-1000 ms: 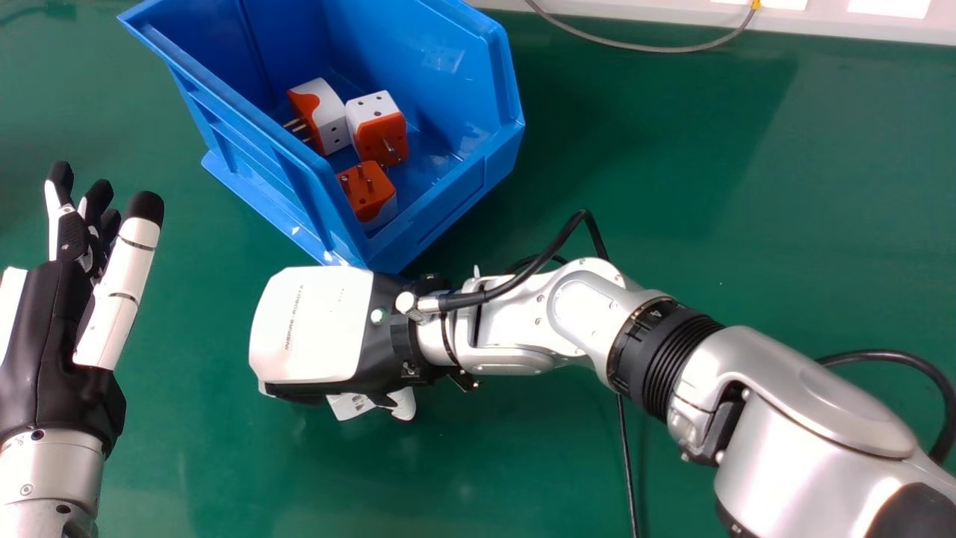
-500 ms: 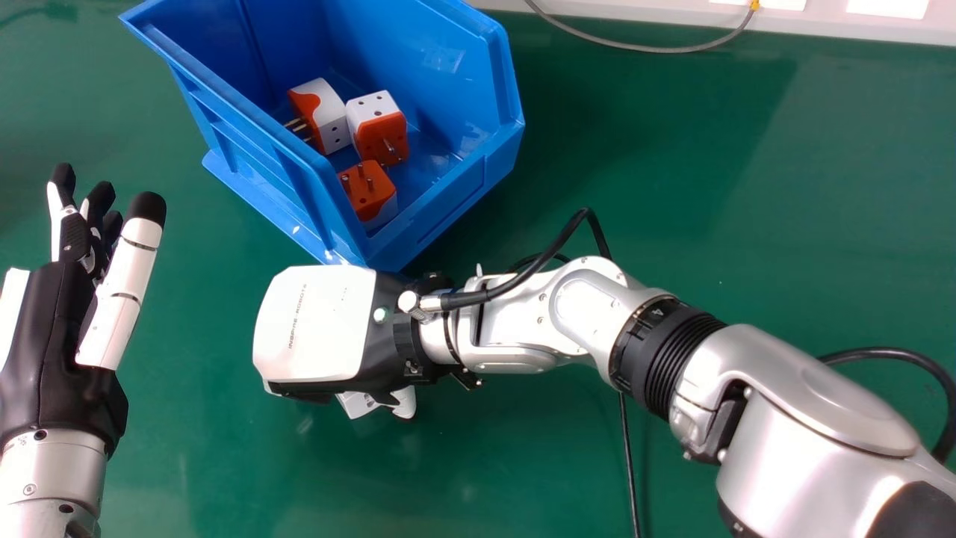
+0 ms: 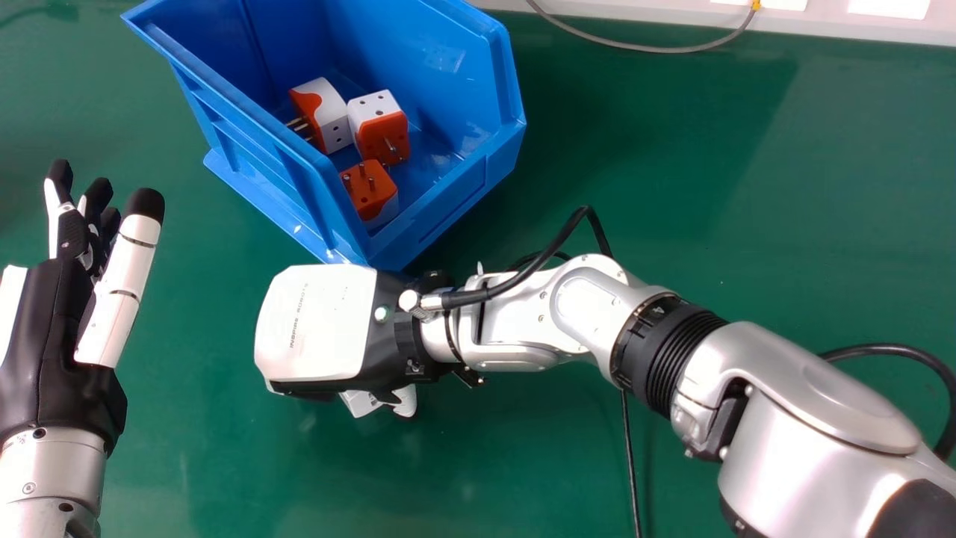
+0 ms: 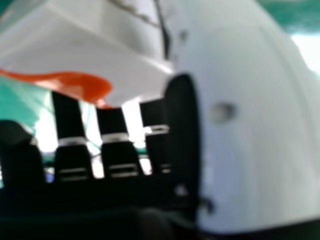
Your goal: Pick all objects and put in blue box
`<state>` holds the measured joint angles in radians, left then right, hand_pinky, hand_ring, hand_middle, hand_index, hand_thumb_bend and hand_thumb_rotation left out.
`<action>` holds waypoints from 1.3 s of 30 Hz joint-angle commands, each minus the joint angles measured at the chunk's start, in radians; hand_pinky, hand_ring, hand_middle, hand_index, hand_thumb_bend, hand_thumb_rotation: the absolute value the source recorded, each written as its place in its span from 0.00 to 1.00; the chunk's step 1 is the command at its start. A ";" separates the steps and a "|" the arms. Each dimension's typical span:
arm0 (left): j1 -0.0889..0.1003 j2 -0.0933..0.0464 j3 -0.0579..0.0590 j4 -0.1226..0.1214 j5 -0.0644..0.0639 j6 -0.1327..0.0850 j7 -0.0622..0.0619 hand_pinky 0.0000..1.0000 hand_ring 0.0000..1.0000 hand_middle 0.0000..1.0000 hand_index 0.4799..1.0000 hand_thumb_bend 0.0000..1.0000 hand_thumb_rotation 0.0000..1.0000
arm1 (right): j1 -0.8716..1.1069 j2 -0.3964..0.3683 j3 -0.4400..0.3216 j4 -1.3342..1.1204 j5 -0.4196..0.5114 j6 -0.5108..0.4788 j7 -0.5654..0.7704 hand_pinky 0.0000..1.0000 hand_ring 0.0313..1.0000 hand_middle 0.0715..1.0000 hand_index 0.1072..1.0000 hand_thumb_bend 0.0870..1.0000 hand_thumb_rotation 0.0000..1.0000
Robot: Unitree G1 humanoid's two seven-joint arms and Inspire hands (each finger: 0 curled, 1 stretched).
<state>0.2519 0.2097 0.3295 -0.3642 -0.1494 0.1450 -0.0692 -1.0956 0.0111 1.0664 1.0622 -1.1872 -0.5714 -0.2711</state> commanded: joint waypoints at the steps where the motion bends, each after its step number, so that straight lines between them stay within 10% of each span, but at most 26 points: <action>1: 0.001 0.002 0.002 -0.024 0.009 -0.001 0.003 1.00 1.00 1.00 1.00 0.56 0.75 | -0.021 0.008 -0.010 0.000 0.007 0.001 -0.026 0.45 0.52 0.54 0.42 0.48 0.12; 12: 0.001 0.004 0.002 -0.027 0.012 0.005 0.002 1.00 1.00 1.00 1.00 0.55 0.75 | -0.006 -0.001 -0.034 -0.015 0.030 -0.005 -0.017 0.13 0.15 0.18 0.41 0.47 0.12; 39: -0.002 0.002 0.004 -0.023 0.017 -0.001 0.001 1.00 1.00 1.00 1.00 0.54 0.75 | 0.006 -0.002 -0.036 -0.022 0.038 -0.054 -0.094 0.02 0.02 0.04 0.41 0.47 0.12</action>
<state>0.2508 0.2098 0.3277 -0.3660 -0.1370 0.1631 -0.0682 -1.0818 0.0020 1.0437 1.0593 -1.1605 -0.6231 -0.3334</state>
